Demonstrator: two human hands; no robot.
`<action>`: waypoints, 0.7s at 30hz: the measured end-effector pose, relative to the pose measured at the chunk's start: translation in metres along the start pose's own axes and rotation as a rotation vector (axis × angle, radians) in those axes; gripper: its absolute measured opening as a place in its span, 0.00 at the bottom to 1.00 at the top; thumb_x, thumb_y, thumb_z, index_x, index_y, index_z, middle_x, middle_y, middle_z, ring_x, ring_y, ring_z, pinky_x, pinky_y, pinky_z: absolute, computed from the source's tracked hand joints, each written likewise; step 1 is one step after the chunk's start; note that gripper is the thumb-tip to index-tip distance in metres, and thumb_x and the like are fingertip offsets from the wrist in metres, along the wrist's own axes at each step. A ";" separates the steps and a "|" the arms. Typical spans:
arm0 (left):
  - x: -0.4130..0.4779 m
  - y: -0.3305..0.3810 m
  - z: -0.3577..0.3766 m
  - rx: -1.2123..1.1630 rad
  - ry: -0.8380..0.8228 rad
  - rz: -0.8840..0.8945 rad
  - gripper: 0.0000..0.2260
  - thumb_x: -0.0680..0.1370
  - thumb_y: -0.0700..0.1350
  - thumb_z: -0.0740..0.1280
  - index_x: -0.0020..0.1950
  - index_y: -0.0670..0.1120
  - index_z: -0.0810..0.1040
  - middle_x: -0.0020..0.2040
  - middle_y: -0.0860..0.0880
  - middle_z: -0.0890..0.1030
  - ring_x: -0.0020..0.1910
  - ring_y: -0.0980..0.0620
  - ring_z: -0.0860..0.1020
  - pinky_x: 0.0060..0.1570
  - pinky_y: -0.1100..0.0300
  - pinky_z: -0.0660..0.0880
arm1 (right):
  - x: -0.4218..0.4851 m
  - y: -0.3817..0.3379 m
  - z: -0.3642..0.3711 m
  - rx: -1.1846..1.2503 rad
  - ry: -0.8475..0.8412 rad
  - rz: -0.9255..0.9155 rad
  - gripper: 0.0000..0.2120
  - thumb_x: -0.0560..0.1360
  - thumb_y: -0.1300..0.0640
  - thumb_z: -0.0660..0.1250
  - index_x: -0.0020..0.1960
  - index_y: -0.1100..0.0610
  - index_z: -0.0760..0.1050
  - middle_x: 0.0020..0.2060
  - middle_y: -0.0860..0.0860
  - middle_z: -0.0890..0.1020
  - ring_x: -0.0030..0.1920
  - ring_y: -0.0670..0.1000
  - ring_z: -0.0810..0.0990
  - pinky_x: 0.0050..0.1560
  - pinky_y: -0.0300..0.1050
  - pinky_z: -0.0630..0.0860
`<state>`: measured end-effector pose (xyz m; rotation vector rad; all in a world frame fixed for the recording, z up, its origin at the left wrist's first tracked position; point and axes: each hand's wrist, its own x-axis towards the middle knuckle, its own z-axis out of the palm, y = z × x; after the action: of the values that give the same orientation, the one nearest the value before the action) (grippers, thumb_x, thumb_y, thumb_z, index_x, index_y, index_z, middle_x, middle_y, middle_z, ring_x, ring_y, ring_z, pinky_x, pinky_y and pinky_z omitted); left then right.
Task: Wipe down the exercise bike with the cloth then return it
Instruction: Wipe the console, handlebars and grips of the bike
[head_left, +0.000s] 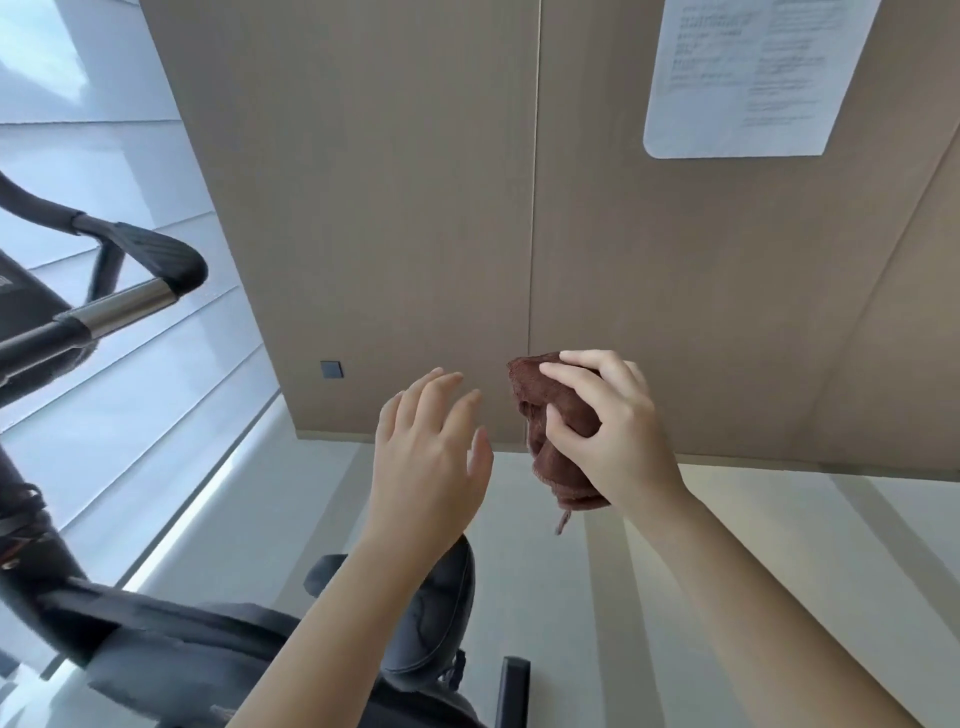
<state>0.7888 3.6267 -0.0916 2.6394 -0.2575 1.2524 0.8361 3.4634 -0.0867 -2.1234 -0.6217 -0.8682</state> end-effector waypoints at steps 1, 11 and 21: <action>0.010 0.014 0.011 -0.008 0.007 -0.014 0.11 0.69 0.36 0.71 0.51 0.39 0.79 0.53 0.40 0.80 0.57 0.40 0.76 0.55 0.46 0.71 | 0.005 0.016 -0.010 -0.003 0.009 -0.005 0.15 0.68 0.65 0.69 0.54 0.57 0.79 0.53 0.52 0.78 0.53 0.55 0.73 0.54 0.25 0.62; 0.084 0.125 0.119 -0.024 0.004 -0.050 0.13 0.67 0.36 0.73 0.50 0.39 0.79 0.52 0.41 0.80 0.56 0.40 0.77 0.55 0.46 0.71 | 0.051 0.154 -0.092 -0.057 -0.002 -0.070 0.15 0.68 0.65 0.70 0.54 0.57 0.79 0.53 0.52 0.78 0.55 0.56 0.74 0.52 0.40 0.70; 0.141 0.142 0.195 -0.032 0.010 -0.020 0.12 0.68 0.37 0.72 0.50 0.39 0.79 0.52 0.41 0.80 0.57 0.41 0.77 0.56 0.47 0.70 | 0.089 0.231 -0.087 -0.051 0.083 -0.071 0.16 0.67 0.64 0.70 0.54 0.57 0.79 0.53 0.53 0.78 0.53 0.56 0.74 0.52 0.40 0.71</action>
<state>0.9863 3.4295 -0.0860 2.6020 -0.2464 1.2445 1.0120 3.2689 -0.0825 -2.1097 -0.6413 -1.0157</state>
